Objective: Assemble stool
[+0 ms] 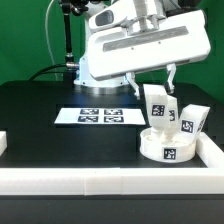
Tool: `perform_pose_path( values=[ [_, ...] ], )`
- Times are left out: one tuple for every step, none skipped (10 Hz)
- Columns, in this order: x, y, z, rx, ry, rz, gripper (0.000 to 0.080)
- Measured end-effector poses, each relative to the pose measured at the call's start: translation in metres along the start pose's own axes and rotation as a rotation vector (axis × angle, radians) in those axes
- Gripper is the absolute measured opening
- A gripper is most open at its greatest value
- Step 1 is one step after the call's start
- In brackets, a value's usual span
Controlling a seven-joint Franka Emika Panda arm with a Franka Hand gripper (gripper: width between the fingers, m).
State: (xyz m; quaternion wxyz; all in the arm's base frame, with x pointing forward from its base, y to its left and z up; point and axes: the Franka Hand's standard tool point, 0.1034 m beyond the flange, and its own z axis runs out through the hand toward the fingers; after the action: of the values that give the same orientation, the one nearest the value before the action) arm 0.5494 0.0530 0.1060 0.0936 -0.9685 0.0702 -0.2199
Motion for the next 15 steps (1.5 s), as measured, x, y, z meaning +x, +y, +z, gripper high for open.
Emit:
perform_pose_path(
  values=[
    [0.000,0.001,0.000,-0.002,0.007,-0.005,0.0325],
    [-0.002,0.003,0.000,-0.008,0.022,-0.013,0.0325],
    [-0.004,0.003,0.002,-0.009,0.023,-0.016,0.0325],
    [-0.004,0.004,0.002,-0.009,0.022,-0.018,0.0325],
    [-0.005,0.006,0.004,-0.010,0.018,-0.014,0.0325],
    [-0.007,0.007,0.006,-0.009,0.013,-0.013,0.0325],
    [-0.008,0.006,0.007,-0.009,0.012,-0.013,0.0325],
    [-0.009,0.007,0.007,-0.009,0.010,-0.013,0.0325],
    [-0.011,0.007,0.009,-0.009,0.008,-0.011,0.0325],
    [-0.012,0.008,0.009,-0.012,0.017,-0.011,0.0325],
    [-0.014,0.009,0.010,-0.016,0.031,-0.010,0.0325],
    [-0.015,0.011,0.011,-0.022,0.054,-0.009,0.0325],
    [-0.017,0.013,0.013,-0.024,0.062,-0.007,0.0325],
    [-0.017,0.013,0.013,-0.024,0.065,-0.007,0.0325],
    [-0.017,0.013,0.013,-0.024,0.066,-0.006,0.0325]
  ],
)
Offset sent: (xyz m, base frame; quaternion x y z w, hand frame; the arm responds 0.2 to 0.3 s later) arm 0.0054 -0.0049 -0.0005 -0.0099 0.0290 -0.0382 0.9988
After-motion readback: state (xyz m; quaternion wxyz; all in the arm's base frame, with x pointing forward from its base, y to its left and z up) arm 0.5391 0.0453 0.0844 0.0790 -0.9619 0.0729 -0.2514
